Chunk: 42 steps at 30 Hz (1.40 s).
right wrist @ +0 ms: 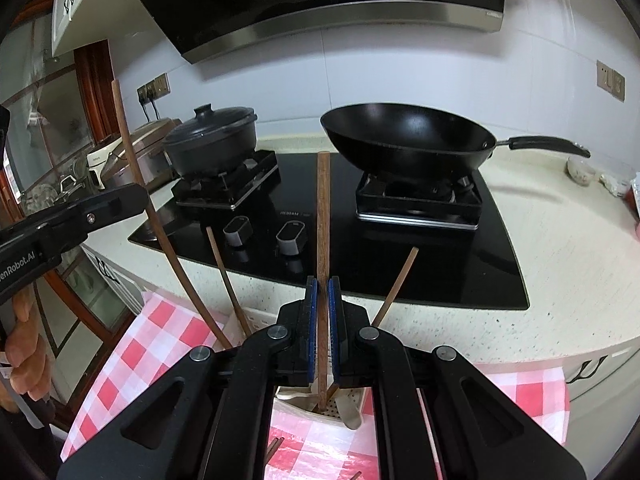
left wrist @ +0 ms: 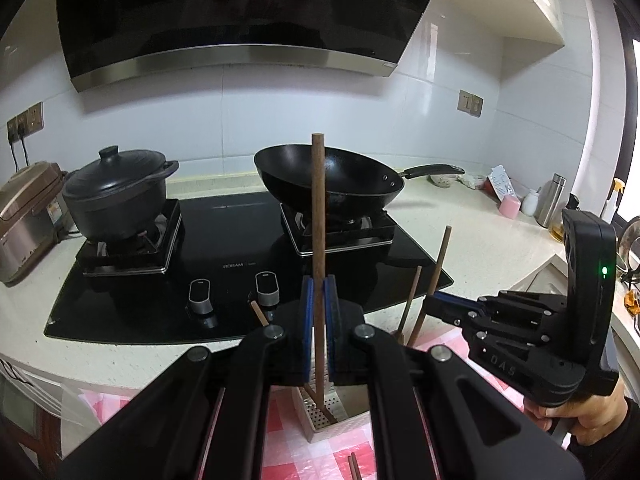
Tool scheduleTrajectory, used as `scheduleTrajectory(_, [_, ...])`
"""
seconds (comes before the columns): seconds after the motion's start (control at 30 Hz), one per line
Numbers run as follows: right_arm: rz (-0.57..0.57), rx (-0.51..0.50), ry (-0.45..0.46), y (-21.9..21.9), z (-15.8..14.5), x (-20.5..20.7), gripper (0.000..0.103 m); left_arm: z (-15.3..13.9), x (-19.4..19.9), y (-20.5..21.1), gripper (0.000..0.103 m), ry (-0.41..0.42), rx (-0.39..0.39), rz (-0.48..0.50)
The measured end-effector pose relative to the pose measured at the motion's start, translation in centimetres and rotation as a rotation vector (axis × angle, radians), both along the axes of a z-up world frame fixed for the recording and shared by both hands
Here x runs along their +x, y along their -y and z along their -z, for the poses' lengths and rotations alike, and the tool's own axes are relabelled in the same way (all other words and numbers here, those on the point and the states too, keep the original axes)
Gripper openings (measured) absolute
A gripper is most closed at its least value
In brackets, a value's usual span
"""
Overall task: Organize utensils
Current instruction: 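Lower both chopsticks into the caddy and open both grippers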
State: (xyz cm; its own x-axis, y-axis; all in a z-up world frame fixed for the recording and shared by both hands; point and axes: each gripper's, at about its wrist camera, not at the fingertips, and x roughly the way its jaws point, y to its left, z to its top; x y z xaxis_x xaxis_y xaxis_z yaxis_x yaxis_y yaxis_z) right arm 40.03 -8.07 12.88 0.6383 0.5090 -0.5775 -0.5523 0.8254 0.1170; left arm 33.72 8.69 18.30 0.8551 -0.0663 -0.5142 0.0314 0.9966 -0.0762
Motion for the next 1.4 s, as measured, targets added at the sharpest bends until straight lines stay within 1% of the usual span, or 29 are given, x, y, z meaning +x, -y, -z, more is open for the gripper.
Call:
scheduleTrajectory(0.17, [0.003,-0.011,-0.022,-0.2,1.3,0.2,0.006,1.3,0.8,-0.6,0.005,-0.006,-0.042,-0.017])
scheduleTrajectory(0.33, [0.007,-0.021,-0.048,-0.2,2.7,0.7,0.006,2.6,1.7,-0.8,0.005,-0.020,-0.064,-0.032])
scheduleTrajectory(0.5, [0.007,-0.027,-0.072,-0.4,3.7,1.0,0.006,4.2,2.6,-1.2,0.005,-0.066,-0.116,-0.034])
scheduleTrajectory(0.57, [0.008,-0.030,-0.080,-0.5,4.0,1.2,0.006,5.1,3.1,-1.4,0.005,-0.097,-0.147,-0.035])
scheduleTrajectory(0.7, [0.008,-0.043,-0.093,-0.7,4.6,1.5,0.006,6.7,3.8,-1.8,0.005,-0.150,-0.182,-0.036])
scheduleTrajectory(0.83, [0.016,-0.056,-0.094,-0.8,5.1,1.9,0.007,7.7,4.2,-1.8,0.005,-0.185,-0.186,-0.041])
scheduleTrajectory(0.97, [0.030,-0.075,-0.097,-1.0,5.2,2.1,0.007,8.7,4.8,-1.7,0.006,-0.238,-0.175,-0.042])
scheduleTrajectory(1.07, [0.039,-0.072,-0.096,-0.9,5.3,2.3,0.009,9.2,5.1,-1.7,0.006,-0.256,-0.168,-0.053])
scheduleTrajectory(1.1, [0.042,-0.072,-0.096,-0.8,5.3,2.3,0.011,9.4,5.1,-1.7,0.006,-0.261,-0.162,-0.056])
scheduleTrajectory(1.17, [0.049,-0.075,-0.093,-0.7,5.3,2.3,0.021,9.5,5.2,-1.8,0.006,-0.266,-0.154,-0.061])
scheduleTrajectory(1.23, [0.050,-0.070,-0.085,-0.6,5.2,2.3,0.038,9.6,5.2,-1.9,0.006,-0.272,-0.152,-0.067])
scheduleTrajectory(1.27, [0.051,-0.068,-0.077,-0.5,5.1,2.2,0.041,9.7,5.1,-2.0,0.007,-0.273,-0.153,-0.070])
scheduleTrajectory(1.3, [0.054,-0.067,-0.071,-0.4,4.9,2.1,0.045,9.7,5.1,-2.1,0.009,-0.274,-0.152,-0.074])
scheduleTrajectory(1.33, [0.056,-0.067,-0.069,-0.3,4.8,2.1,0.046,9.6,5.1,-2.2,0.017,-0.273,-0.151,-0.077])
scheduleTrajectory(1.4, [0.059,-0.061,-0.066,-0.1,4.6,2.0,0.047,9.5,4.9,-2.2,0.025,-0.268,-0.150,-0.076])
